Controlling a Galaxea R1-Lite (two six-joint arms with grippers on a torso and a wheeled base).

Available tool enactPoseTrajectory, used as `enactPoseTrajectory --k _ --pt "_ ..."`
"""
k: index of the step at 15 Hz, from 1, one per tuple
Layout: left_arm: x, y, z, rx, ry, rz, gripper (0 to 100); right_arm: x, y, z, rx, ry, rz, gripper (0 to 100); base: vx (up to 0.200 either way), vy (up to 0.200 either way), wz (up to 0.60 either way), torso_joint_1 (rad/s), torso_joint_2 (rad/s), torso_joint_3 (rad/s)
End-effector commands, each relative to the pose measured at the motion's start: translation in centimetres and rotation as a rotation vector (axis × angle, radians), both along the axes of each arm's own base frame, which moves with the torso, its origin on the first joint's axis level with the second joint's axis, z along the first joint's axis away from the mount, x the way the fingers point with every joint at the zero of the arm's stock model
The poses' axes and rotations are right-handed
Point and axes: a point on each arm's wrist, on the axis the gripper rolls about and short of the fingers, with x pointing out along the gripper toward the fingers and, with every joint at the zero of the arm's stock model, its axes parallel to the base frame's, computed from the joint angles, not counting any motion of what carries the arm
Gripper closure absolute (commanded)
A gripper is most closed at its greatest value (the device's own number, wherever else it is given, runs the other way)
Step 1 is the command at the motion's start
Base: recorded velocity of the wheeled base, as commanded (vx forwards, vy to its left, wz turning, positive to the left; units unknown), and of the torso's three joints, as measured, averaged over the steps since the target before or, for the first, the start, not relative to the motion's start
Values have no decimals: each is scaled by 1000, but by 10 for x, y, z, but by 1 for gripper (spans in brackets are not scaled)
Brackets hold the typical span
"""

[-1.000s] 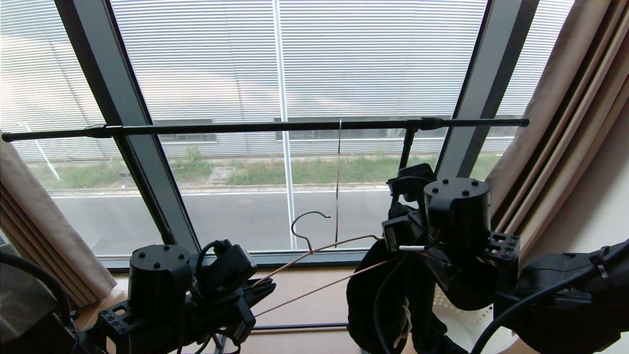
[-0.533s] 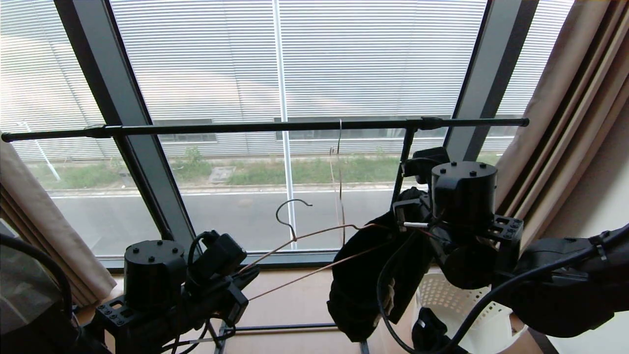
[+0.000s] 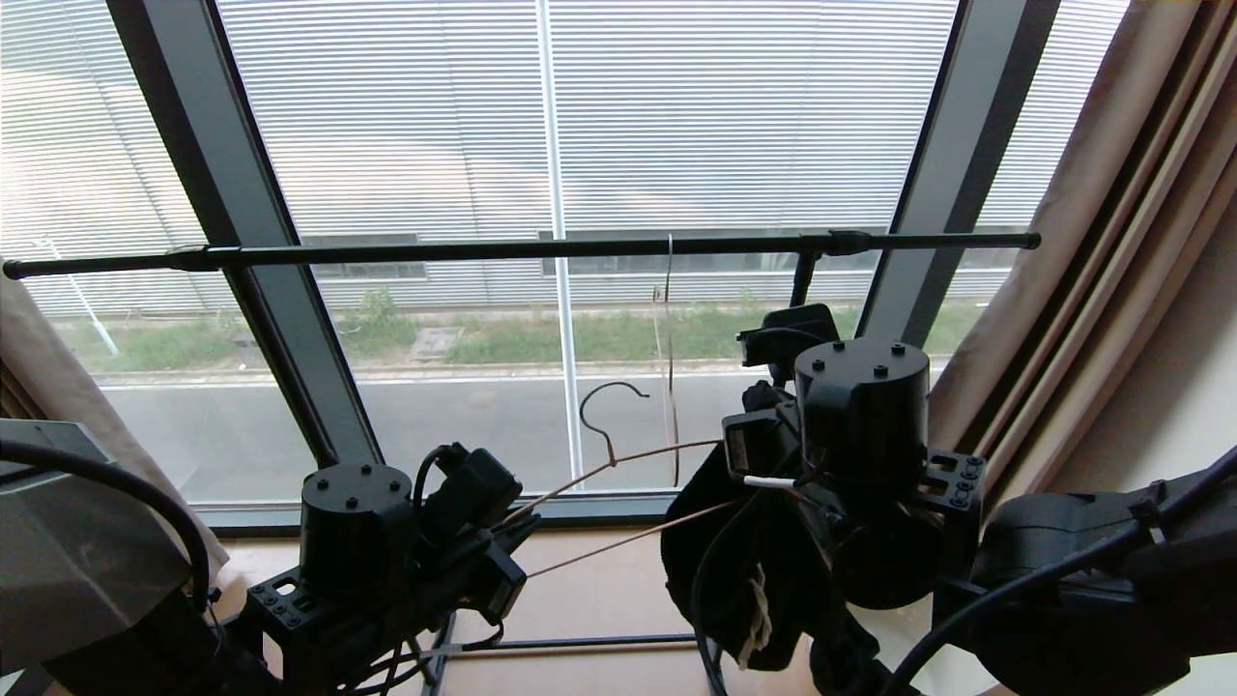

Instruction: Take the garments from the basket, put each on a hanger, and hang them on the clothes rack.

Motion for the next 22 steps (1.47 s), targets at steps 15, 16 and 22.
enactPoseTrajectory --k 15,16,22 --pt "-17 -2 -11 -134 1 -193 100 9 7 7 72 -29 -34 100 0 0 0 0 0 0" --pt "-16 -5 -13 -129 1 -189 100 1 12 10 82 -34 -7 100 0 0 0 0 0 0" --pt "-13 -5 -19 -114 13 -151 100 -27 24 24 108 -51 73 100 0 0 0 0 0 0"
